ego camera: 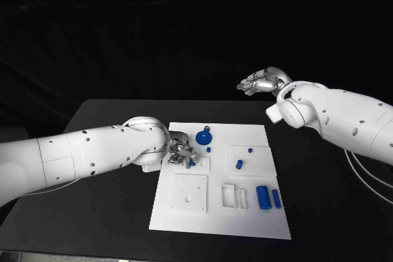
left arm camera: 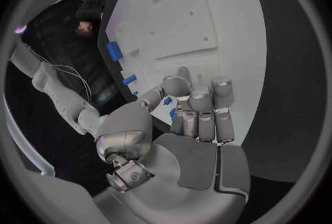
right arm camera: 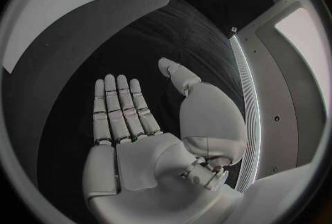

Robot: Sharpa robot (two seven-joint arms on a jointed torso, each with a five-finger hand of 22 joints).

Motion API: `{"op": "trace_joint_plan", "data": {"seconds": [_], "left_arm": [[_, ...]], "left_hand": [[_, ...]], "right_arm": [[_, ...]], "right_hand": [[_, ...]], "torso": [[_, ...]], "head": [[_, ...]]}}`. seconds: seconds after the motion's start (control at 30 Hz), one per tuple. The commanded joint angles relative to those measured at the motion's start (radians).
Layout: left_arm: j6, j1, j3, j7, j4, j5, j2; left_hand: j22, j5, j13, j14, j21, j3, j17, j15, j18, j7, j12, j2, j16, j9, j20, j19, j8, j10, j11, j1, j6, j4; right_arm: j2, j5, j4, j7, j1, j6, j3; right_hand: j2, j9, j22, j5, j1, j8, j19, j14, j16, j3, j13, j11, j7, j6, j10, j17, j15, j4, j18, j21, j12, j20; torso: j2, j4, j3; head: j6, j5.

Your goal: Assemble the parts on the task board

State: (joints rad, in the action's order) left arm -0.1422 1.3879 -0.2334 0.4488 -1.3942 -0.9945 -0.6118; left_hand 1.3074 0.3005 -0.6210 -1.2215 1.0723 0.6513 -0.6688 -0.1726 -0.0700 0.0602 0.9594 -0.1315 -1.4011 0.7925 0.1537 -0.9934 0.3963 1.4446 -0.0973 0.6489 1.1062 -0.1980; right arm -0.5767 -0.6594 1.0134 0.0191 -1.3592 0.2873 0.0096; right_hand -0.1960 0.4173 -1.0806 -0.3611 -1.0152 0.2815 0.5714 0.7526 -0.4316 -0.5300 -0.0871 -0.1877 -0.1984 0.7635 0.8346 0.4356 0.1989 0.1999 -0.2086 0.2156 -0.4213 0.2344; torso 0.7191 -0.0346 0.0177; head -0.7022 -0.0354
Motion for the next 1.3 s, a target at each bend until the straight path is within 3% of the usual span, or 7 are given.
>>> {"op": "trace_joint_plan", "data": {"seconds": [0.03, 0.27, 0.33, 0.57, 0.7, 0.9, 1.3], "left_arm": [[-0.033, -0.009, -0.007, 0.021, 0.003, 0.002, 0.003], [-0.029, -0.009, -0.006, 0.019, 0.004, 0.002, 0.006], [-0.029, -0.009, -0.006, 0.019, 0.004, 0.002, 0.006], [-0.03, -0.009, -0.006, 0.019, 0.004, 0.003, 0.004], [-0.022, -0.009, -0.006, 0.02, 0.004, 0.003, 0.002], [-0.005, -0.009, -0.006, 0.022, 0.003, 0.003, -0.002], [0.02, -0.009, -0.004, 0.018, 0.002, 0.001, -0.014]], "left_hand": [[0.017, -0.019, 0.002, -0.021, 0.005, 0.002, 0.002, -0.035, 0.003, -0.081, 0.004, 0.006, -0.004, 0.001, 0.109, 0.008, -0.006, -0.033, -0.03, -0.004, 0.151, 0.013], [0.017, -0.038, 0.004, -0.02, 0.006, 0.003, 0.003, -0.036, 0.003, -0.081, 0.006, 0.006, -0.005, 0.002, 0.11, 0.008, -0.005, -0.034, -0.03, -0.009, 0.15, 0.021], [0.017, -0.092, 0.007, -0.02, 0.007, 0.001, 0.005, -0.037, 0.002, -0.081, 0.009, 0.01, -0.006, 0.003, 0.11, 0.009, -0.004, -0.035, -0.03, -0.015, 0.149, 0.032], [0.018, -0.1, 0.008, -0.019, 0.008, 0.001, 0.006, -0.037, 0.001, -0.081, 0.011, 0.028, -0.007, 0.003, 0.111, 0.01, -0.004, -0.036, -0.031, -0.015, 0.148, 0.03], [0.017, -0.117, 0.011, -0.018, 0.008, -0.005, 0.007, -0.038, 0.0, -0.081, 0.013, 0.057, -0.007, 0.003, 0.111, 0.011, -0.004, -0.037, -0.031, -0.018, 0.148, 0.034], [0.015, -0.236, 0.018, -0.016, 0.005, -0.013, 0.012, -0.041, -0.004, -0.082, 0.015, 0.118, -0.007, 0.002, 0.113, 0.011, -0.005, -0.039, -0.031, -0.022, 0.146, 0.065], [0.014, -0.252, 0.024, -0.012, 0.003, -0.041, 0.014, -0.044, -0.009, -0.081, 0.016, 0.212, -0.009, 0.006, 0.116, 0.012, -0.003, -0.04, -0.031, -0.072, 0.141, 0.122]], "right_arm": [[0.002, -0.001, -0.002, 0.002, 0.001, -0.012, 0.0], [0.003, -0.002, -0.002, 0.002, 0.004, -0.014, 0.0], [0.003, -0.003, -0.003, 0.002, 0.005, -0.015, 0.0], [0.002, -0.005, -0.003, 0.002, 0.006, -0.017, 0.0], [0.002, -0.005, -0.003, 0.001, 0.006, -0.017, 0.0], [0.001, -0.005, -0.003, 0.002, 0.007, -0.026, 0.0], [-0.002, -0.005, -0.001, 0.003, 0.01, -0.028, 0.0]], "right_hand": [[0.002, -0.002, -0.001, -0.007, -0.011, 0.005, -0.007, -0.006, 0.004, 0.002, 0.001, -0.008, -0.024, -0.008, 0.001, -0.001, 0.002, -0.004, 0.008, -0.004, 0.006, 0.0], [0.002, -0.002, -0.002, -0.008, -0.012, 0.006, -0.009, -0.008, 0.005, 0.003, 0.002, -0.008, -0.024, -0.008, 0.001, -0.003, 0.002, -0.003, 0.008, -0.006, 0.006, 0.0], [0.002, -0.002, -0.002, -0.008, -0.012, 0.006, -0.009, -0.008, 0.005, 0.003, 0.002, -0.008, -0.024, -0.008, 0.001, -0.003, 0.002, -0.003, 0.008, -0.006, 0.006, 0.0], [0.002, -0.002, -0.003, -0.009, -0.013, 0.006, -0.01, -0.009, 0.005, 0.003, 0.003, -0.008, -0.024, -0.009, 0.0, -0.004, 0.003, -0.003, 0.009, -0.007, 0.006, 0.001], [0.002, -0.003, -0.003, -0.009, -0.014, 0.006, -0.011, -0.01, 0.005, 0.003, 0.004, -0.008, -0.024, -0.009, 0.0, -0.005, 0.003, -0.003, 0.009, -0.008, 0.006, 0.001], [0.001, -0.004, -0.004, -0.009, -0.014, 0.005, -0.013, -0.012, 0.005, 0.004, 0.005, -0.009, -0.025, -0.011, -0.001, -0.007, 0.004, -0.002, 0.01, -0.009, 0.007, 0.001], [-0.003, -0.007, -0.009, -0.008, -0.012, 0.001, -0.023, -0.023, 0.008, 0.011, 0.011, -0.012, -0.027, -0.022, -0.007, -0.013, 0.009, -0.003, 0.013, -0.016, 0.01, 0.002]], "torso": [[0.001, 0.0, -0.0008], [0.001, -0.0007, -0.0005], [0.001, -0.0007, -0.0005], [0.0, -0.0005, -0.0007], [0.0, -0.0005, -0.0006], [0.0, 0.0001, -0.0012], [0.0, 0.0, -0.0019]], "head": [[0.001, 0.0], [0.0, 0.001], [0.0, 0.001], [-0.002, 0.002], [-0.002, 0.002], [-0.003, 0.002], [-0.002, 0.006]]}}
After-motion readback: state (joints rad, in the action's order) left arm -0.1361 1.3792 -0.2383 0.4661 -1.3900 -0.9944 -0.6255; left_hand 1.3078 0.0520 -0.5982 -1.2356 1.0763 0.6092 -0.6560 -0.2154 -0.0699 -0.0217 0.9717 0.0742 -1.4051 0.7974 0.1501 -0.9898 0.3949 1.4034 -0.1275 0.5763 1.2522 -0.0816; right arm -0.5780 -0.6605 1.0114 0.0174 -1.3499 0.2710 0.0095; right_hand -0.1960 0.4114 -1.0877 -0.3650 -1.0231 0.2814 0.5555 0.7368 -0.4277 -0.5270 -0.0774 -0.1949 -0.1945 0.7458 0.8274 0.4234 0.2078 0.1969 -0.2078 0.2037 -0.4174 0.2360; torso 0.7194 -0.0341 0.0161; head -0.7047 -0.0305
